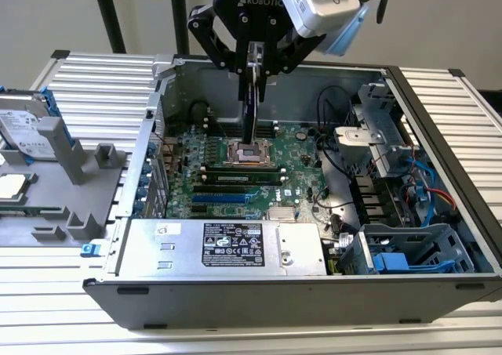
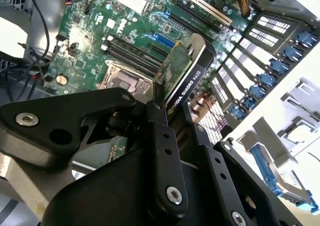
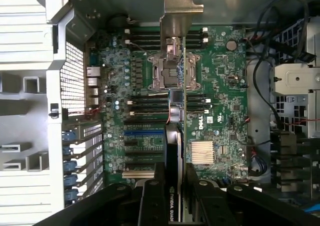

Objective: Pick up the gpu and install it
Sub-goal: 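Pick up the gpu and move the gpu toward the slot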

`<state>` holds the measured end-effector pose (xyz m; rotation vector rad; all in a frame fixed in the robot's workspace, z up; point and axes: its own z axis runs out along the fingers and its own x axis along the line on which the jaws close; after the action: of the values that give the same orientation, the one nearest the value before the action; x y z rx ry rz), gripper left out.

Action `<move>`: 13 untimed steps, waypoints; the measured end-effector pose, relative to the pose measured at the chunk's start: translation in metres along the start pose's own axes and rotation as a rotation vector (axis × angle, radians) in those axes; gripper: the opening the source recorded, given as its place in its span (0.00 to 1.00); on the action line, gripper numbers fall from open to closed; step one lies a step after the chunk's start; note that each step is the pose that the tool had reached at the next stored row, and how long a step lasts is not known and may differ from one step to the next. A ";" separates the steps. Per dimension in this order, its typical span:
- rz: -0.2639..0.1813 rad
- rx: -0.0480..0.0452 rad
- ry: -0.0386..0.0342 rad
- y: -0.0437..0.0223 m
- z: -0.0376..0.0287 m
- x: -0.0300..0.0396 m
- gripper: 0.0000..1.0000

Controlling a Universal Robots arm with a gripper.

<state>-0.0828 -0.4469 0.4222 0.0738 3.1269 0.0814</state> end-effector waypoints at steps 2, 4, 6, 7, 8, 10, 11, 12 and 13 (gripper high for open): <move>0.000 0.0000 0.0000 0.0000 0.0000 -0.0006 0.00; 0.000 0.0000 -0.0001 0.0000 0.0000 -0.0008 0.00; 0.000 0.0000 0.0000 0.0001 0.0000 -0.0010 0.00; 0.000 0.0000 0.0000 0.0001 0.0000 -0.0012 0.00; 0.000 0.0000 0.0000 0.0001 0.0000 -0.0015 0.00; 0.000 -0.0001 0.0000 0.0001 0.0001 -0.0023 0.00; 0.000 0.0000 0.0000 0.0001 0.0001 -0.0028 0.00; 0.000 0.0000 0.0000 0.0002 0.0000 -0.0033 0.00; 0.000 -0.0001 0.0000 0.0002 0.0001 -0.0036 0.00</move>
<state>-0.0792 -0.4469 0.4222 0.0738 3.1269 0.0815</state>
